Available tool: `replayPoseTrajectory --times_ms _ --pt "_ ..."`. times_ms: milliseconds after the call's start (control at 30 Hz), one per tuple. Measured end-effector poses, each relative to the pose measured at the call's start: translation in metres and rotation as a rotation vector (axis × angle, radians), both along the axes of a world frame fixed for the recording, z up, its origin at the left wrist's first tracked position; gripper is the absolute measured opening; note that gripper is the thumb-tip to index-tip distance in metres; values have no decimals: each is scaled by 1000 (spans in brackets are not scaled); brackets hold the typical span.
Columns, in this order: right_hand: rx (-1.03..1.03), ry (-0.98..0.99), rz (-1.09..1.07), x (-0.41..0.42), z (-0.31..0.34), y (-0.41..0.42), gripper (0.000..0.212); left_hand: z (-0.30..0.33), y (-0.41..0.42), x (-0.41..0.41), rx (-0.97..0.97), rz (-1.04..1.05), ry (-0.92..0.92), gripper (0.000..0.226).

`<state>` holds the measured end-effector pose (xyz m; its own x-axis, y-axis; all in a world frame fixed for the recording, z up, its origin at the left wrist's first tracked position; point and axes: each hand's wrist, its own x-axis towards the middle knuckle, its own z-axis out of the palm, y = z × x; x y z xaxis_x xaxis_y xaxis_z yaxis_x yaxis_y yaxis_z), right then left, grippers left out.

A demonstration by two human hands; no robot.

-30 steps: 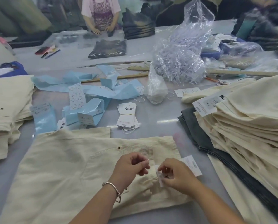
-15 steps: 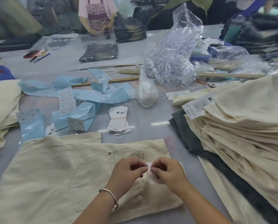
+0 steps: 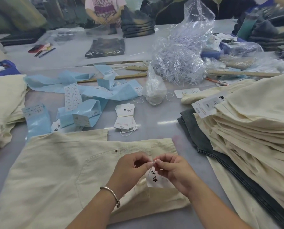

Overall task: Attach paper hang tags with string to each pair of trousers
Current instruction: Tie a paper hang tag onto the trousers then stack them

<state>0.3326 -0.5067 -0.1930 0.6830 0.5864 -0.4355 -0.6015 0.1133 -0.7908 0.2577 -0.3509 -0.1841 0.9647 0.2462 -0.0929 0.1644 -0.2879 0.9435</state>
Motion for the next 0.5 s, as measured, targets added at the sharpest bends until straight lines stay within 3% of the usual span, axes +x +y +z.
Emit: replayPoseTrajectory --times_ms 500 --pt "-139 -327 25 -8 4 -1 15 1 2 1 65 -8 33 13"
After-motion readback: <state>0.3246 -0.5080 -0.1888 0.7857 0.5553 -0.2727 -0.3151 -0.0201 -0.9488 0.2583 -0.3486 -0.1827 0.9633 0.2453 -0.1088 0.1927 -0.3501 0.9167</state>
